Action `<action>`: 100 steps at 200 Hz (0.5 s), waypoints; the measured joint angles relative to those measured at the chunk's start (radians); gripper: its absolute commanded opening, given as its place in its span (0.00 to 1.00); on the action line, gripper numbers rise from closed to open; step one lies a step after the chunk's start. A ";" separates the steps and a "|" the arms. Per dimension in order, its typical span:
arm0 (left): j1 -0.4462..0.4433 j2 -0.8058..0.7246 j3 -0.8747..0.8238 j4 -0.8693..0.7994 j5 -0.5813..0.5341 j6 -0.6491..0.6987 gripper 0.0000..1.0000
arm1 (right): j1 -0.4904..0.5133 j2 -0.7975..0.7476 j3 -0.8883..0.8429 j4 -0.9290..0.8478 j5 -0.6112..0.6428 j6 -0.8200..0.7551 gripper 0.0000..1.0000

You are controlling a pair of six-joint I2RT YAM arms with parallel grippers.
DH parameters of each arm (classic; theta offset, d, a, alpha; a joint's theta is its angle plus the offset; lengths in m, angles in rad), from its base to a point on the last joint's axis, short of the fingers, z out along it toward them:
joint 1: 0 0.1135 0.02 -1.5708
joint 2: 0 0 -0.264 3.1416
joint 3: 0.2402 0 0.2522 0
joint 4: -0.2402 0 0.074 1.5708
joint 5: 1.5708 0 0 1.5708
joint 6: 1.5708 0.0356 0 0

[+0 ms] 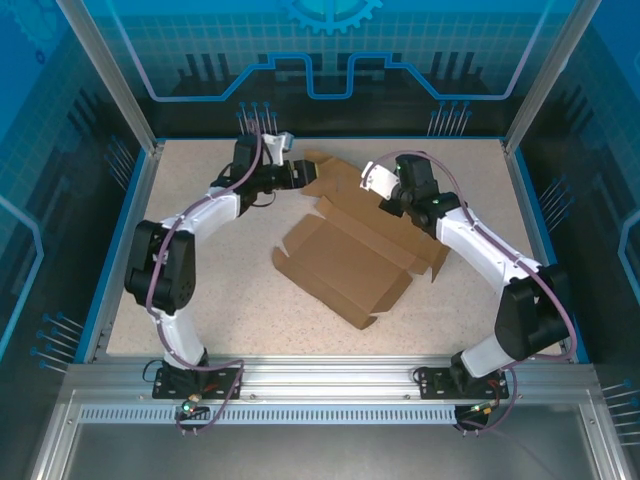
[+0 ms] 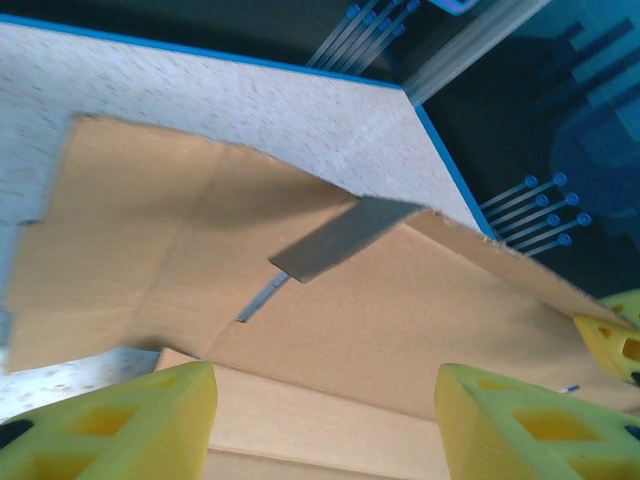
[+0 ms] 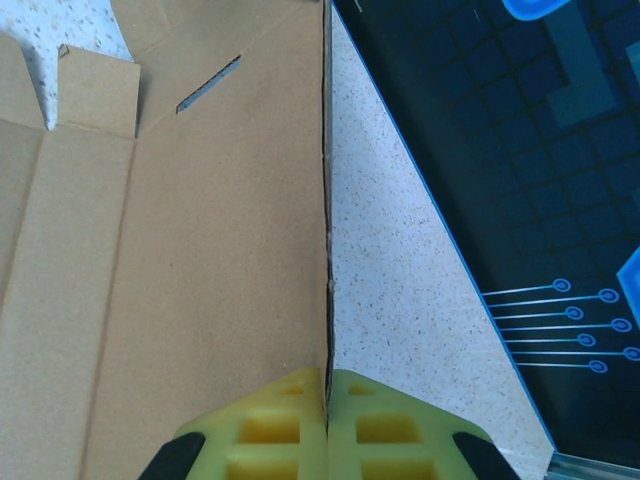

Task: Fold the paper box

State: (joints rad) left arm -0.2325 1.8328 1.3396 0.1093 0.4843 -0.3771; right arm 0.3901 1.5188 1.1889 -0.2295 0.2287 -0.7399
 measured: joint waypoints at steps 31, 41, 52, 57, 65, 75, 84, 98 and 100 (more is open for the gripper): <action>0.037 -0.051 -0.019 -0.032 -0.076 0.020 0.61 | 0.028 0.000 -0.053 0.077 0.045 -0.071 0.03; 0.051 -0.058 -0.019 -0.043 -0.101 0.021 0.62 | 0.038 0.000 -0.071 0.104 0.059 -0.097 0.03; 0.067 -0.059 -0.019 -0.054 -0.123 0.023 0.62 | 0.049 0.000 -0.089 0.140 0.076 -0.129 0.03; 0.074 -0.059 -0.019 -0.061 -0.131 0.026 0.62 | 0.053 0.000 -0.098 0.156 0.081 -0.141 0.03; 0.083 -0.059 -0.020 -0.068 -0.147 0.032 0.62 | 0.062 0.000 -0.114 0.186 0.091 -0.167 0.03; 0.093 -0.059 -0.020 -0.081 -0.166 0.039 0.62 | 0.071 0.000 -0.137 0.220 0.105 -0.195 0.03; 0.100 -0.059 -0.020 -0.092 -0.181 0.044 0.62 | 0.079 0.000 -0.154 0.249 0.115 -0.220 0.03; 0.106 -0.059 -0.020 -0.113 -0.204 0.051 0.62 | 0.088 0.000 -0.180 0.295 0.135 -0.257 0.04; 0.107 -0.058 -0.019 -0.116 -0.209 0.054 0.62 | 0.089 0.000 -0.183 0.301 0.137 -0.262 0.04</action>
State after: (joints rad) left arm -0.1257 1.7748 1.3205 -0.0067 0.2752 -0.3229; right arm 0.4786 1.5185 1.0061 0.0711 0.3653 -1.0023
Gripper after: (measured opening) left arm 0.619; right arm 0.053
